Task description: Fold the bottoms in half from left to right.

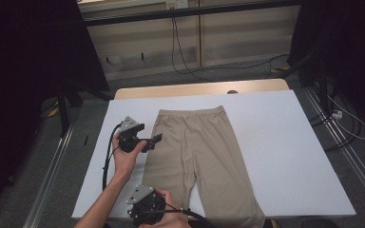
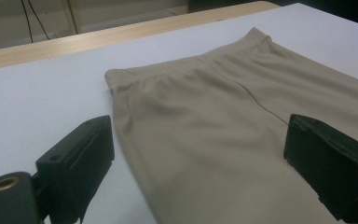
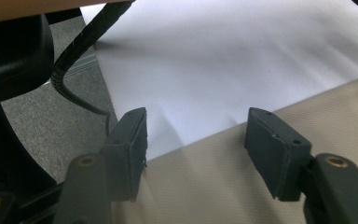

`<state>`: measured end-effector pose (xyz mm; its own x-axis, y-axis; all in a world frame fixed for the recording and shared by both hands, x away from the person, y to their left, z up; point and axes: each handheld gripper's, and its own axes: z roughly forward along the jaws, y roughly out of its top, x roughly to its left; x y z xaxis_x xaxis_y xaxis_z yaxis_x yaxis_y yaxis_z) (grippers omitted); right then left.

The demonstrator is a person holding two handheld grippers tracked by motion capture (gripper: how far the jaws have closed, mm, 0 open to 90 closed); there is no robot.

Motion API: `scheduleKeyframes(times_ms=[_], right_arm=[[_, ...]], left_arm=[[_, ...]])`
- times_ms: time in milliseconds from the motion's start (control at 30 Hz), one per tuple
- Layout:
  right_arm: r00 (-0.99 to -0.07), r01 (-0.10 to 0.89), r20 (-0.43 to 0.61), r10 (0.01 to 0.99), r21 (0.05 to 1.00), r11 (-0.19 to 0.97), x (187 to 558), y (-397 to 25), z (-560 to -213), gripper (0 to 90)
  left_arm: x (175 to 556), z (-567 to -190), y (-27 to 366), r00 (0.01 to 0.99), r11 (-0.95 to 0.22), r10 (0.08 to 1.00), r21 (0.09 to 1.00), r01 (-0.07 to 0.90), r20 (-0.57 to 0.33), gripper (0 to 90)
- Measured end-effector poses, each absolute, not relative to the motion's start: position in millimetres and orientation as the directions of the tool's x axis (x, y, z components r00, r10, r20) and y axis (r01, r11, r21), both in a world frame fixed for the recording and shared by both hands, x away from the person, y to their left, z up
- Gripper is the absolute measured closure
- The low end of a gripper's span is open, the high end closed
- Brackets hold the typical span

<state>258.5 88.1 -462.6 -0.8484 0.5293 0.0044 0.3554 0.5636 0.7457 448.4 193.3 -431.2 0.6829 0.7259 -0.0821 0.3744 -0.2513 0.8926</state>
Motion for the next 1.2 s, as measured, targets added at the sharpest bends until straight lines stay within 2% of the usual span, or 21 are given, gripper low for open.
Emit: scheduleKeyframes(times_ms=[67, 133, 167, 267, 433, 467, 500, 533, 667, 833, 967, 1000, 1033, 1200], right_arm=[[-0.843, 0.362, 0.003, 0.538, 0.741, 0.565, 258, 88, -462, 43.1], [-0.841, 0.369, 0.000, 0.541, 0.733, 0.572, 257, 82, -460, 50.1], [-0.841, 0.369, 0.000, 0.541, 0.733, 0.572, 257, 82, -460, 50.1], [-0.832, 0.387, 0.012, 0.555, 0.729, 0.564, 260, 75, -459, 64.8], [-0.831, 0.383, 0.000, 0.556, 0.725, 0.573, 260, 75, -458, 68.6], [-0.828, 0.398, 0.017, 0.561, 0.723, 0.564, 262, 74, -458, 75.8], [-0.828, 0.398, 0.017, 0.561, 0.723, 0.564, 262, 74, -458, 75.8], [-0.826, 0.416, 0.042, 0.562, 0.719, 0.557, 266, 72, -457, 88.4], [-0.824, 0.447, 0.096, 0.559, 0.715, 0.537, 272, 68, -457, 89.5], [-0.826, 0.439, 0.089, 0.557, 0.722, 0.535, 271, 67, -456, 89.7], [-0.832, 0.439, 0.112, 0.543, 0.733, 0.520, 272, 64, -457, 89.7], [-0.830, 0.446, 0.121, 0.544, 0.731, 0.517, 273, 63, -456, 89.7], [-0.831, 0.448, 0.129, 0.540, 0.731, 0.515, 273, 62, -456, 89.7], [-0.837, 0.437, 0.122, 0.534, 0.736, 0.517, 271, 60, -457, 89.8]], left_arm=[[448, -431, 194, 0.678, -0.242, 0.730, 0.895, 0.374, -0.086, 8.6], [449, -429, 197, 0.676, -0.237, 0.732, 0.898, 0.371, -0.086, 8.6], [449, -429, 197, 0.676, -0.237, 0.732, 0.898, 0.371, -0.086, 8.6], [450, -430, 199, 0.676, -0.222, 0.728, 0.894, 0.390, -0.113, 8.6], [455, -434, 197, 0.662, -0.219, 0.741, 0.893, 0.392, -0.109, 8.8], [457, -434, 196, 0.663, -0.219, 0.740, 0.890, 0.400, -0.116, 8.6], [458, -434, 196, 0.661, -0.223, 0.741, 0.888, 0.402, -0.113, 8.6], [460, -434, 195, 0.662, -0.228, 0.742, 0.887, 0.401, -0.108, 7.0], [467, -436, 194, 0.646, -0.233, 0.758, 0.887, 0.397, -0.090, 5.6], [486, -440, 193, 0.611, -0.238, 0.785, 0.861, 0.449, -0.102, 8.2], [507, -440, 194, 0.569, -0.178, 0.806, 0.852, 0.493, -0.160, 17.6], [513, -440, 193, 0.570, -0.173, 0.803, 0.845, 0.505, -0.176, 17.6], [519, -440, 192, 0.567, -0.165, 0.802, 0.843, 0.511, -0.187, 22.9], [547, -446, 180, 0.548, -0.191, 0.818, 0.817, 0.544, -0.174, 36.6]])
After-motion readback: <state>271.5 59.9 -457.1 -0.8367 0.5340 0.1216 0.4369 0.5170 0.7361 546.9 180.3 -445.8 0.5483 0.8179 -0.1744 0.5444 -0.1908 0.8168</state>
